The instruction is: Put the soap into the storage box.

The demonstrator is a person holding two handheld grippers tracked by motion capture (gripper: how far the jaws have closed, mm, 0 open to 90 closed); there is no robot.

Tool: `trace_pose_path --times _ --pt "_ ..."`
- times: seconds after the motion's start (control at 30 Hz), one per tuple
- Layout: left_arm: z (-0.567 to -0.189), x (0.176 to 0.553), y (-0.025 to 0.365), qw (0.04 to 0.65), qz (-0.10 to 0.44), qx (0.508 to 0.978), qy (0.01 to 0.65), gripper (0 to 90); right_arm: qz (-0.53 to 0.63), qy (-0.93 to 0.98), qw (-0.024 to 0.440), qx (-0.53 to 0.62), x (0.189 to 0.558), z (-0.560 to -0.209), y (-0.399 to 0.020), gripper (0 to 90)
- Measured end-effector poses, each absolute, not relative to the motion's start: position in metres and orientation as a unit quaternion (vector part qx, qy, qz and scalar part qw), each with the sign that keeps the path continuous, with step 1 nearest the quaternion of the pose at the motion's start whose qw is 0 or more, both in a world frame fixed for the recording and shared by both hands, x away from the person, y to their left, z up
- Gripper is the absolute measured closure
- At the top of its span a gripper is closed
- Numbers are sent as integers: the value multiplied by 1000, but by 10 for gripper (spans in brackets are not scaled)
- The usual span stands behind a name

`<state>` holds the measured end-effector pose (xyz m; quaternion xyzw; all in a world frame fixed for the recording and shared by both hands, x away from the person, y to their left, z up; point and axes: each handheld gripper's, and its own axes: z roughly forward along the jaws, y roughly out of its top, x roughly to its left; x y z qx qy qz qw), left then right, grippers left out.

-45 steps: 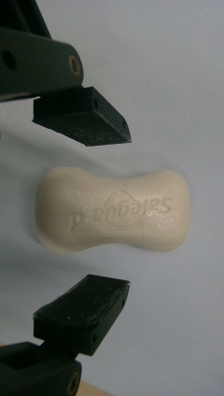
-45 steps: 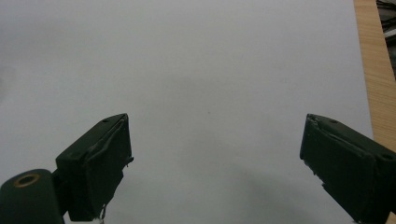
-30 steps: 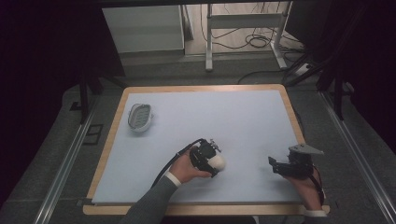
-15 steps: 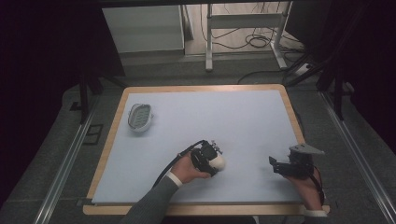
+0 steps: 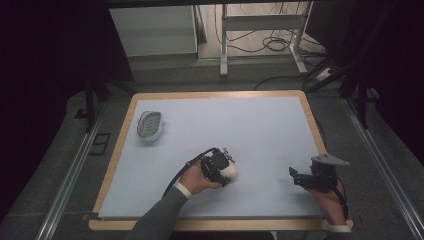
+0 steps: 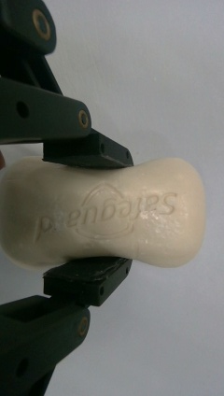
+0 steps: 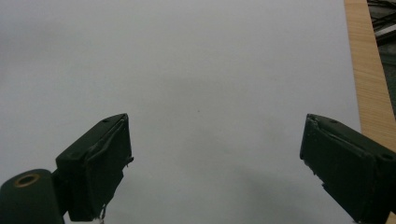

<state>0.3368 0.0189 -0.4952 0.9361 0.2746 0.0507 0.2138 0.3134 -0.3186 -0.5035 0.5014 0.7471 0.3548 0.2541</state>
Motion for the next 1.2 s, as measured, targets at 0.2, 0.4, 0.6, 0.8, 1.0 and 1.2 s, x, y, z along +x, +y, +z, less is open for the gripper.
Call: trace_pose_path --times 0.2,0.4,0.6,0.8,1.0,1.2 --pt "-488 337 25 217 54 935 276 496 355 747 254 501 313 -503 -318 87" --pt "-482 340 33 229 66 927 289 495 354 747 255 501 313 -504 -319 87" --pt "-481 340 35 233 68 926 290 496 354 747 255 502 313 -504 -319 87" --pt "-479 342 41 230 67 925 296 495 354 746 256 502 313 -503 -320 87" --pt "-475 344 49 234 70 921 302 495 353 747 256 502 313 -503 -319 87" --pt "-468 348 57 236 82 918 310 496 353 747 256 502 314 -504 -319 86"
